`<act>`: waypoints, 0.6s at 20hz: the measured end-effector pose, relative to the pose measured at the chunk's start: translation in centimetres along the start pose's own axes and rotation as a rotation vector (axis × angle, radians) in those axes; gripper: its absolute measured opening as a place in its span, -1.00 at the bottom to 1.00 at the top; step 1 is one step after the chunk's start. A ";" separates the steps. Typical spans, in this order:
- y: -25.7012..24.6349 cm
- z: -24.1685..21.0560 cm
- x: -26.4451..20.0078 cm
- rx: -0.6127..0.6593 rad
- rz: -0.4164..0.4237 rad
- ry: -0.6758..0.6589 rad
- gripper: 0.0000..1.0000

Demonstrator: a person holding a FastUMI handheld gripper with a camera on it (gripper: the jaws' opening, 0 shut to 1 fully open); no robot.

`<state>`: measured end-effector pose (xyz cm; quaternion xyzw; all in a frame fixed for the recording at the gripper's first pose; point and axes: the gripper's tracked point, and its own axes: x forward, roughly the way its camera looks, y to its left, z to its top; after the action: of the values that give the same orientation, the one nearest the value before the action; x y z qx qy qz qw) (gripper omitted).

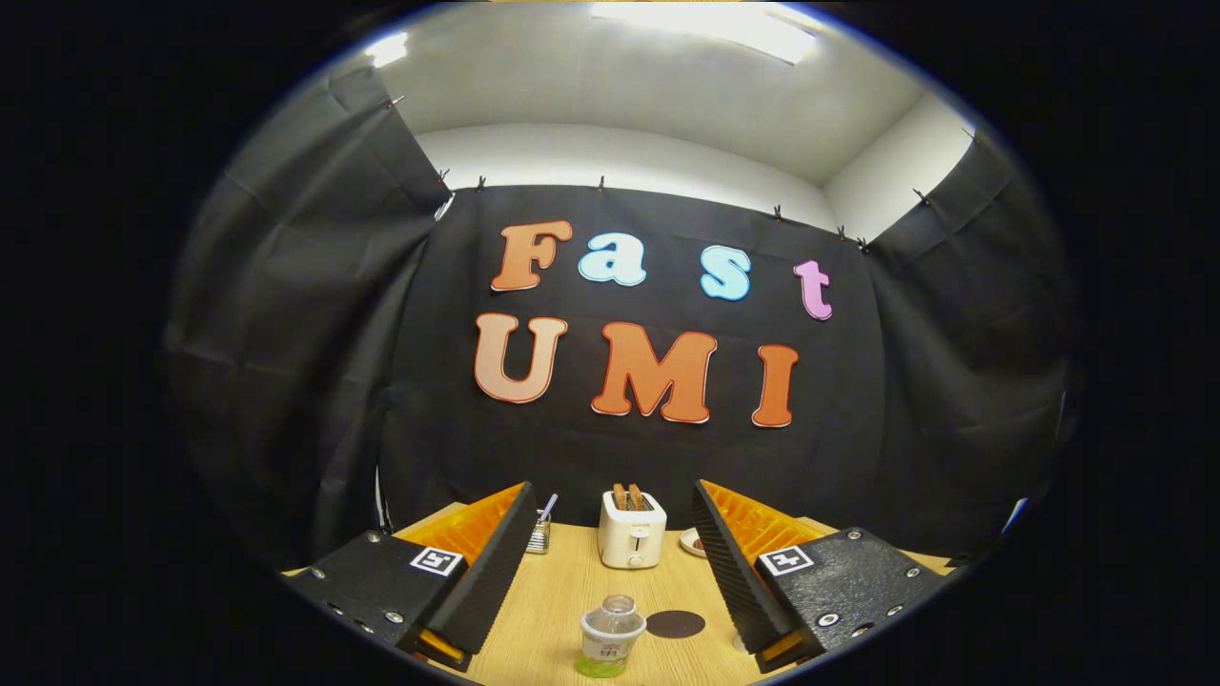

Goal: Take the bottle from table, then pour the juice into the cup, finally place the bottle on the coaster

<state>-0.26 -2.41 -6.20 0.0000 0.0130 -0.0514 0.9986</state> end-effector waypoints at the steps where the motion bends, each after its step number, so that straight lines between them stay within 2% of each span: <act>1: 0.0 -1.1 0.0 0.008 -0.002 0.010 0.94; 8: 0.9 -8.3 -0.3 0.065 0.016 0.052 0.94; 12: 0.8 -12.7 -0.1 0.054 0.011 0.093 0.94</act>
<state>-0.58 -1.55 -18.89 0.0292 0.0580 -0.0460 0.9968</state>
